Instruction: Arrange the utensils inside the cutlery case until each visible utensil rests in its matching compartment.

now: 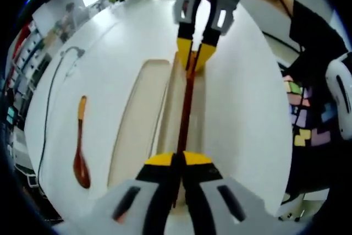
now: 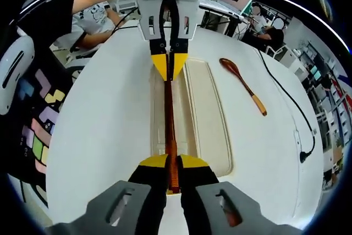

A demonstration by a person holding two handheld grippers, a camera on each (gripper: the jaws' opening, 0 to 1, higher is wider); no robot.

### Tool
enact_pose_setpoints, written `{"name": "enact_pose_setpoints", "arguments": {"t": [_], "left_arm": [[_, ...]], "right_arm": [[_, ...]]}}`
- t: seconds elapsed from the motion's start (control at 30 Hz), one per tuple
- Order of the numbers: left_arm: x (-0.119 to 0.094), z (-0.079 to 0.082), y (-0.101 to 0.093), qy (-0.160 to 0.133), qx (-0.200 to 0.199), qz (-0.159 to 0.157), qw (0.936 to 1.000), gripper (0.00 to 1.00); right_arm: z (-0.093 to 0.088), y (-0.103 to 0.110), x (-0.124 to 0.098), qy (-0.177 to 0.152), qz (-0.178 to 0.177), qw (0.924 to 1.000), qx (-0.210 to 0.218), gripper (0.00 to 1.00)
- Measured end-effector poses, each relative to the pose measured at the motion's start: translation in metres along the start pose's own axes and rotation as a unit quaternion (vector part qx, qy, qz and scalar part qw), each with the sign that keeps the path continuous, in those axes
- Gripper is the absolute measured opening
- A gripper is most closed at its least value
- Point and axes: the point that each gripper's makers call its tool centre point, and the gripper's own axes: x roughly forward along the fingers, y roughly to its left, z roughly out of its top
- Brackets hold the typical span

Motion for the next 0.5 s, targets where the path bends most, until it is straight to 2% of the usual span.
{"name": "enact_pose_setpoints", "arguments": {"t": [0.23, 0.3, 0.37, 0.5], "left_arm": [[0.002, -0.001, 0.001, 0.001, 0.0, -0.002, 1.0, 0.04], [0.003, -0.006, 0.005, 0.016, -0.009, 0.01, 0.9998, 0.04], [0.002, -0.004, 0.007, 0.01, -0.006, 0.011, 0.9999, 0.05], [-0.003, -0.001, 0.007, -0.006, -0.015, 0.005, 0.9999, 0.13]], "right_arm": [[-0.002, -0.002, 0.0, 0.006, 0.0, 1.0, 0.0, 0.05], [-0.005, -0.005, -0.001, 0.01, -0.006, 0.9999, 0.0, 0.07], [-0.005, -0.008, -0.004, 0.006, -0.011, 0.9999, 0.009, 0.12], [-0.005, -0.011, -0.009, -0.002, -0.015, 0.9997, 0.02, 0.12]]}}
